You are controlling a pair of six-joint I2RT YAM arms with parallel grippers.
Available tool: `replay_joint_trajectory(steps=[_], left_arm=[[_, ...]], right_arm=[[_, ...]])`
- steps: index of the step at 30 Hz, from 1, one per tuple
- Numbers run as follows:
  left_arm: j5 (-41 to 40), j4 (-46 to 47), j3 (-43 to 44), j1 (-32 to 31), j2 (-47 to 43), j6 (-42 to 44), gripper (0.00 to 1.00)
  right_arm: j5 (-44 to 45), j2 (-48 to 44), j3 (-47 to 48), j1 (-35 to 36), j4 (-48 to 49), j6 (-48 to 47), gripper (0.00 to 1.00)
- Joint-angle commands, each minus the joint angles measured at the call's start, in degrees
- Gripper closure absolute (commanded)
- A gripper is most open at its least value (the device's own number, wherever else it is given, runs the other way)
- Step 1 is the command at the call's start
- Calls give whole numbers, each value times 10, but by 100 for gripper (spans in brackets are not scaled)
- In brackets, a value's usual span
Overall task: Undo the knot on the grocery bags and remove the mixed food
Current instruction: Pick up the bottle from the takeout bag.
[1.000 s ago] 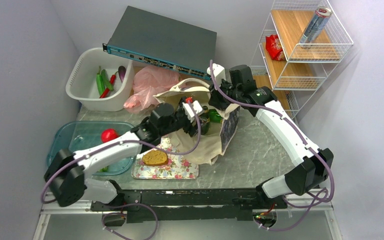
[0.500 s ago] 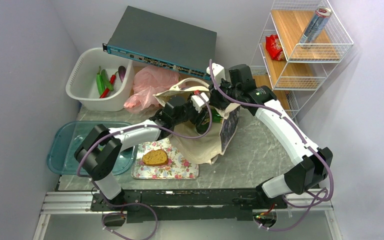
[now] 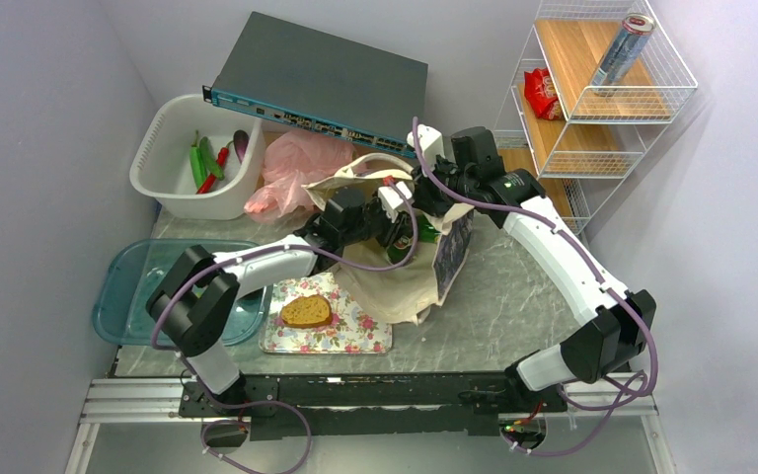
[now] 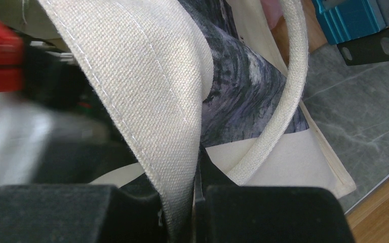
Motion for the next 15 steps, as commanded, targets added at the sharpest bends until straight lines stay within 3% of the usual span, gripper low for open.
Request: replay_joint_trajectory(steps=[1,8,12,15], left_arm=[[82,21,18,-9,-125,3,100],[186,-109,88,-37,-251,56,100],[214,-165,120,-82,-277,125,100],[230,-177,168,-109,-263,119,100]], right_arm=[[-22,5,27,7,55,6,100],[13,27,39,0,86,16,100],[5,46,59,-4,89,30,100],[-3,58,65,-6,94,41,100]])
